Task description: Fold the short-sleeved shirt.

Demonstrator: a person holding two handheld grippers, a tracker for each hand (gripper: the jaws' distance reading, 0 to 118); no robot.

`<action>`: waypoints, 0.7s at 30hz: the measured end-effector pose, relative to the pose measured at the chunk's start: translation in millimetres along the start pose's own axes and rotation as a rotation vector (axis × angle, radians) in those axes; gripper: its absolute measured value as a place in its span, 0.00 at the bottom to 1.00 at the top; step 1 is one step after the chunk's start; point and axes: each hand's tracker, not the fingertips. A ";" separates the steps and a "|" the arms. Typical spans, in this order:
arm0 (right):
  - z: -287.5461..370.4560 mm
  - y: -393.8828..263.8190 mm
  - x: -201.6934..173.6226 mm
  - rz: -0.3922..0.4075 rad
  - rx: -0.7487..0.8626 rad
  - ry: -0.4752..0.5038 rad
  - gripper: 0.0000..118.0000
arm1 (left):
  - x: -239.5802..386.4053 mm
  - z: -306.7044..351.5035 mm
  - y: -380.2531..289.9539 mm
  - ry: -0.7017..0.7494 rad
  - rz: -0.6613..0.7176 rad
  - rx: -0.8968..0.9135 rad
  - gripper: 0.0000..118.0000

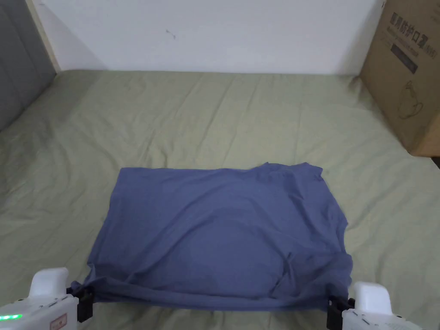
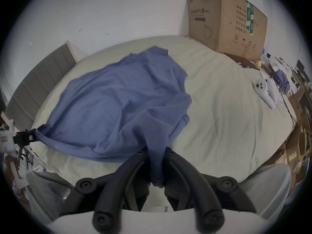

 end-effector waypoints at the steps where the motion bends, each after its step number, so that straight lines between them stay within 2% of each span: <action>1: 2.5 8.8 -1.1 0.003 0.010 0.003 0.11 | 0.3 0.6 7.5 0.000 0.011 0.012 0.05; 5: 0.4 48.3 -3.8 0.008 0.058 0.021 0.11 | 3.7 -6.4 47.9 -0.010 0.031 0.049 0.05; 11: -42.5 104.9 -8.7 0.028 0.072 0.015 0.11 | 9.0 -52.0 109.6 -0.009 0.018 0.039 0.05; 17: -105.3 139.3 -11.9 0.049 0.003 -0.006 0.11 | 15.0 -120.1 141.7 0.028 0.038 -0.053 0.05; 21: -148.2 146.0 -11.2 0.017 -0.079 -0.035 0.11 | 20.0 -161.0 147.0 0.061 0.022 -0.124 0.05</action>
